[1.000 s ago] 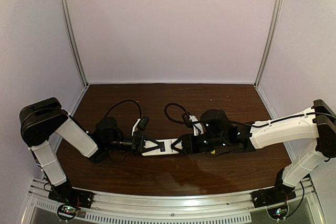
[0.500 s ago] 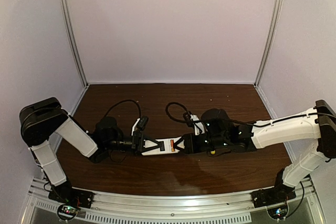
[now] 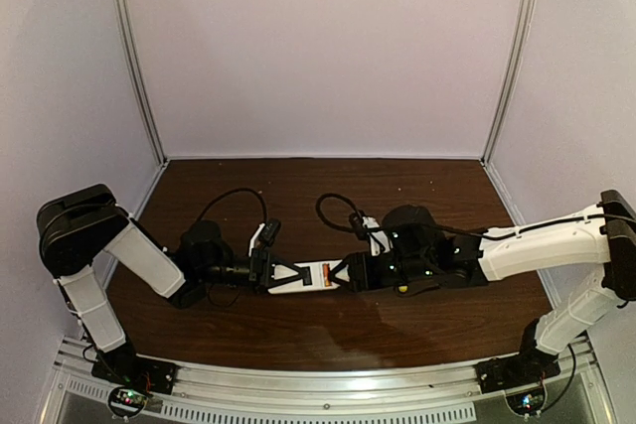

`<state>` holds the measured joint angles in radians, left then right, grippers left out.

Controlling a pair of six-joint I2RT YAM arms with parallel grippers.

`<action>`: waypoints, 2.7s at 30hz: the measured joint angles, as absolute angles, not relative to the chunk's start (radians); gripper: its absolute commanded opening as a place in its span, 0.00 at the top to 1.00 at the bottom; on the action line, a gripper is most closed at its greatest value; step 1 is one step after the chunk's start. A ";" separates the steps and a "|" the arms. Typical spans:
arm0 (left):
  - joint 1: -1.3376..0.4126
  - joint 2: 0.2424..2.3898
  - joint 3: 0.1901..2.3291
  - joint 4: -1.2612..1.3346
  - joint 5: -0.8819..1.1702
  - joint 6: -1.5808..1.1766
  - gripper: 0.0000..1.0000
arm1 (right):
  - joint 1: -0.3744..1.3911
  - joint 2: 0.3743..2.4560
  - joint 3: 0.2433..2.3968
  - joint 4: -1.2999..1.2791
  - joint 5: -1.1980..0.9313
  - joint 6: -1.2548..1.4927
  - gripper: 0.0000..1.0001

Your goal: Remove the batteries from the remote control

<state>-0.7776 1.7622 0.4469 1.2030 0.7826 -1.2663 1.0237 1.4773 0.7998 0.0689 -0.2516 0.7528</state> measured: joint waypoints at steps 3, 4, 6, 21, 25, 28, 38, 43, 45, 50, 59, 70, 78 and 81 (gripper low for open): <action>-0.778 1.762 0.447 1.203 0.783 -1.266 1.00 | 1.024 1.460 0.799 0.062 -0.246 0.750 0.54; -0.778 1.762 0.447 1.203 0.783 -1.266 1.00 | 1.024 1.456 0.799 0.060 -0.245 0.750 0.55; -0.778 1.762 0.447 1.203 0.783 -1.266 1.00 | 1.024 1.447 0.799 0.059 -0.245 0.748 0.58; -0.778 1.762 0.447 1.203 0.783 -1.266 1.00 | 1.024 1.442 0.799 0.059 -0.245 0.736 0.44; -0.778 1.762 0.447 1.203 0.783 -1.266 1.00 | 1.024 1.454 0.799 0.065 -0.245 0.739 0.42; -0.778 1.762 0.447 1.203 0.783 -1.266 1.00 | 1.024 1.465 0.799 0.065 -0.245 0.737 0.44; -0.776 1.762 0.447 1.200 0.782 -1.266 1.00 | 1.025 1.480 0.800 0.091 -0.254 0.737 0.65; -0.774 1.763 0.447 1.195 0.781 -1.266 1.00 | 1.025 1.480 0.800 0.094 -0.255 0.737 0.72; -0.773 1.764 0.447 1.195 0.781 -1.266 1.00 | 1.025 1.480 0.800 0.094 -0.253 0.736 0.74; -0.773 1.768 0.447 1.195 0.782 -1.266 1.00 | 1.025 1.469 0.800 0.089 -0.248 0.735 0.82; -0.769 1.768 0.447 1.197 0.783 -1.266 1.00 | 1.025 1.451 0.800 0.080 -0.245 0.733 0.87; -0.765 1.768 0.447 1.211 0.787 -1.266 1.00 | 1.025 1.372 0.772 0.101 -0.277 0.736 0.89; -0.765 1.768 0.447 1.212 0.787 -1.266 1.00 | 1.018 1.283 0.758 0.044 -0.200 0.730 0.90; -0.765 1.768 0.447 1.212 0.788 -1.266 1.00 | 1.000 1.269 0.744 0.033 -0.170 0.727 0.91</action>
